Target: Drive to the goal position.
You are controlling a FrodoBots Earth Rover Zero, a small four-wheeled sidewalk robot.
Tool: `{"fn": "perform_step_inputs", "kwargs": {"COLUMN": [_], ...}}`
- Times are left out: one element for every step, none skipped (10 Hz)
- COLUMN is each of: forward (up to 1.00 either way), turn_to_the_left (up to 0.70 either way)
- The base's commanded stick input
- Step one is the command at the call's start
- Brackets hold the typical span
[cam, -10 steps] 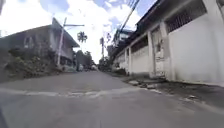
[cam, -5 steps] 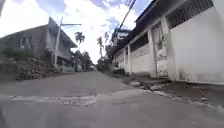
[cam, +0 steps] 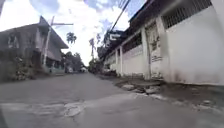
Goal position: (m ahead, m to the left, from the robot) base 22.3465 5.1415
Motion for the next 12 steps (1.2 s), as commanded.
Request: {"fn": "perform_step_inputs", "kwargs": {"forward": [0.70, 0.70, 0.70, 0.70, 0.70, 0.70, 0.70, 0.70, 0.70, 0.70, 0.70, 0.70], "turn_to_the_left": [0.00, 0.00, 0.00, 0.00, 0.00, 0.00, 0.00, 0.00, 0.13, 0.35, 0.35, 0.35]}}
